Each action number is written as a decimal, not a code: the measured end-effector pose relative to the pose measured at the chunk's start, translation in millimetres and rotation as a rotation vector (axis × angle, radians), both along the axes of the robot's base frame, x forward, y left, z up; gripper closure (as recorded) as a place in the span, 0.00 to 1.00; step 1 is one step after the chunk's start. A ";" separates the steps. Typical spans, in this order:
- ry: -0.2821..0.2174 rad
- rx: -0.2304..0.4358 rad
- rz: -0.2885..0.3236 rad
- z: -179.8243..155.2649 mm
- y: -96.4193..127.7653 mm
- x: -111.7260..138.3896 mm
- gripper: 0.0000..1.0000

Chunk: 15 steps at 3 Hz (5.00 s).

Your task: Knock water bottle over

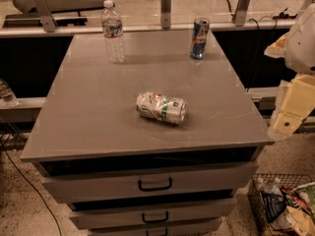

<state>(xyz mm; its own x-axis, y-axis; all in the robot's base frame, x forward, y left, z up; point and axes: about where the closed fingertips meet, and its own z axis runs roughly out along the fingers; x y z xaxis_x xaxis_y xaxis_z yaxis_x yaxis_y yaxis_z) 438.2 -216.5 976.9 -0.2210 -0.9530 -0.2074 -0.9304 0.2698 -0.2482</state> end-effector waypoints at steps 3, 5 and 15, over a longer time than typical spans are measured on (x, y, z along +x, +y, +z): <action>-0.064 0.192 0.183 -18.5 91.7 70.0 0.00; -0.226 0.403 0.303 10.8 200.0 156.3 0.00; -0.428 0.945 0.064 -29.9 338.0 389.3 0.65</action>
Offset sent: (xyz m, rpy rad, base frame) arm 0.0768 0.0939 -0.0270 0.2402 -0.0394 0.2181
